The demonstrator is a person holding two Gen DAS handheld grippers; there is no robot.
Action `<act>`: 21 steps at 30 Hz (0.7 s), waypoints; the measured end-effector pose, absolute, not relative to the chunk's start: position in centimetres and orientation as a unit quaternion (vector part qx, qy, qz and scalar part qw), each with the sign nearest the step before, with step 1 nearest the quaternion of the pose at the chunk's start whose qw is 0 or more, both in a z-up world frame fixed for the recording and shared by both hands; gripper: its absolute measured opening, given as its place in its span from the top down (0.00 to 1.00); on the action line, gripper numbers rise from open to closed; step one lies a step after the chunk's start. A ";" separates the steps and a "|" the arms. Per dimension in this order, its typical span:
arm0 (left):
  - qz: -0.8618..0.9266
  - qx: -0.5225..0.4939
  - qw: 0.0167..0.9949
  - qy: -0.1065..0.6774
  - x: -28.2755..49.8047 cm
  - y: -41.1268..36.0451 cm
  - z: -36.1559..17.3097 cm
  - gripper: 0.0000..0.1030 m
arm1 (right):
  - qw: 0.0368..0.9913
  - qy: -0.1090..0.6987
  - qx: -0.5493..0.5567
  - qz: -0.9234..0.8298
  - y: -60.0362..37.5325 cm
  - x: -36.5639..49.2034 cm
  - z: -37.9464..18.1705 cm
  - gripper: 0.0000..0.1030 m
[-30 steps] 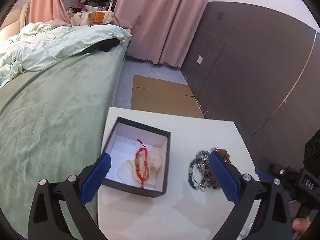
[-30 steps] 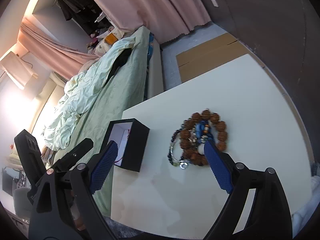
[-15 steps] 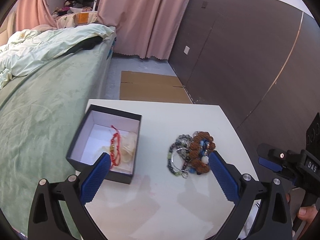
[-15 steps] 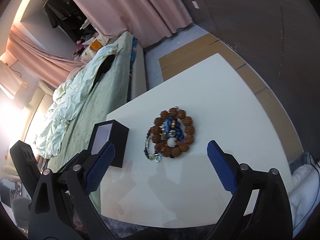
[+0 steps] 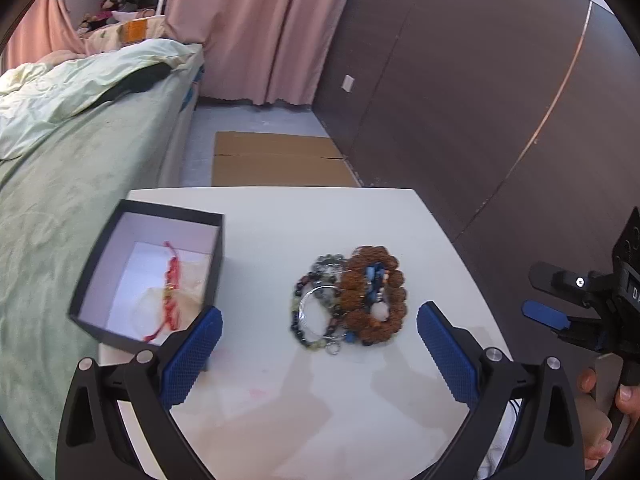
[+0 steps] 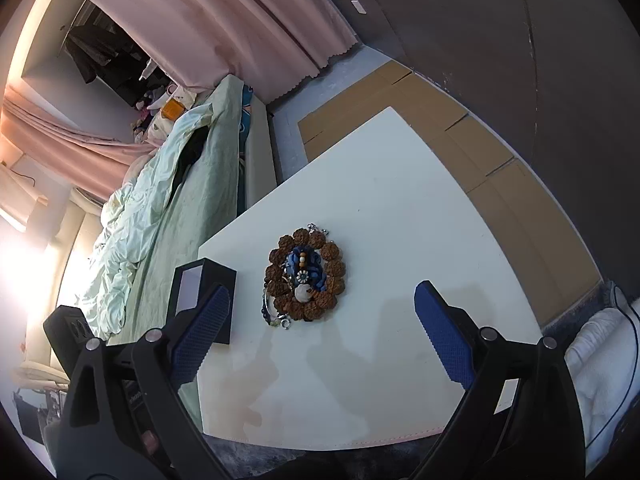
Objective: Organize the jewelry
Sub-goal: 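Lower the left gripper onto the brown bead bracelet and close on it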
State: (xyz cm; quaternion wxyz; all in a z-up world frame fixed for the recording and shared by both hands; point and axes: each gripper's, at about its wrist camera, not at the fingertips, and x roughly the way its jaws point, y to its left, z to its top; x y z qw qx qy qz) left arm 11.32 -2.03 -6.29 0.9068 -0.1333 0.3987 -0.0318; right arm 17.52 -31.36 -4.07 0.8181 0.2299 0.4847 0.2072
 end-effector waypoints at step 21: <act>-0.069 -0.147 0.878 0.450 17.6 -4.5 -11.4 0.49 | 0.788 0.515 0.261 0.213 -30.6 21.1 -6.5 0.09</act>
